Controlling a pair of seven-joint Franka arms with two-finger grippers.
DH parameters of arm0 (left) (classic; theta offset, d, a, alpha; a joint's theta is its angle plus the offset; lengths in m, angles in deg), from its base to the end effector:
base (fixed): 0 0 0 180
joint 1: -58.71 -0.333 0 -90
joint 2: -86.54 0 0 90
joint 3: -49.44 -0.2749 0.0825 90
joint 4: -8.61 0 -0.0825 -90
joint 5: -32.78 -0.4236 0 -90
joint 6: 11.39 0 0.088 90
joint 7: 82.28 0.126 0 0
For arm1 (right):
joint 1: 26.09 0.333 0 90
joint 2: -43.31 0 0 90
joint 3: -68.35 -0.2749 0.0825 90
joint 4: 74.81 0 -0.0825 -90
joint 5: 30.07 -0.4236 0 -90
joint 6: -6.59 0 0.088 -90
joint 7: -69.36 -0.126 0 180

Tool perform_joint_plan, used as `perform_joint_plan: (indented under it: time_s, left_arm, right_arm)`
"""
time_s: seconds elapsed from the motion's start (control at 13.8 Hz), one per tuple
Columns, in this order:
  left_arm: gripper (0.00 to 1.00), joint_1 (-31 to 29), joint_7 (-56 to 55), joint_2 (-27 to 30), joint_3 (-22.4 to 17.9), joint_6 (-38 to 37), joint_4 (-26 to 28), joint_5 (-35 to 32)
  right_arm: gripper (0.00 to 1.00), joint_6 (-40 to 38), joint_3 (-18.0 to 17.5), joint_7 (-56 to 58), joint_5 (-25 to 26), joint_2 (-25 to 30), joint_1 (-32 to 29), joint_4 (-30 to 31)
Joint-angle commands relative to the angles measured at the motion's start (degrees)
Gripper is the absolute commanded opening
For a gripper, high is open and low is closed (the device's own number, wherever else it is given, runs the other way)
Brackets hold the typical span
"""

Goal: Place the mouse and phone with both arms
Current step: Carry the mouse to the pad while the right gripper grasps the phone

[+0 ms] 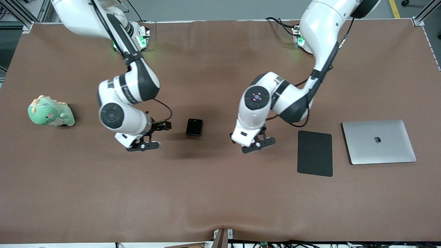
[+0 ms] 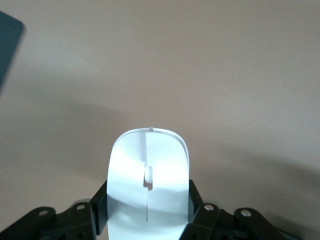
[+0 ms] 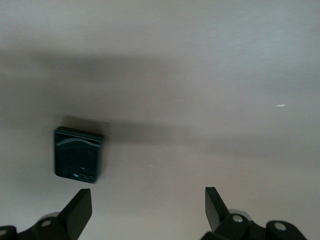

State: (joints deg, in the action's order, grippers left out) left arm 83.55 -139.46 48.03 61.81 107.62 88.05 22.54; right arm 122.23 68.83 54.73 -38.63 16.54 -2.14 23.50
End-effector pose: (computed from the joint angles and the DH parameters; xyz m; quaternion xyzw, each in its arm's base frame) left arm 0.6105 -0.4188 0.2552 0.9876 0.1555 0.0209 0.0044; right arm 0.5992 0.2726 0.2273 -0.9939 -0.0393 0.0979 0.0323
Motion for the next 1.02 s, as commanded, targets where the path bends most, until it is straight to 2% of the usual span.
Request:
perform_joint_plan:
  time_s: [0.0,0.29,0.94]
  left_arm:
    - [0.17,-4.5,5.2,1.5,0.5,-2.0,1.5,-1.5]
    - [0.17,-10.0,13.3,1.5,0.5,-3.8,1.6,-1.5]
    - [0.16,-21.1,35.3,0.6,0.7,-2.9,4.0,-1.5]
  right_arm:
    - [1.00,5.2,0.5,-5.6,-1.4,-2.7,4.0,0.3]
    - [1.00,14.8,0.5,-10.2,-1.4,-5.8,6.7,3.6]
    - [1.00,15.9,0.5,-18.9,-3.1,-8.4,8.9,3.8]
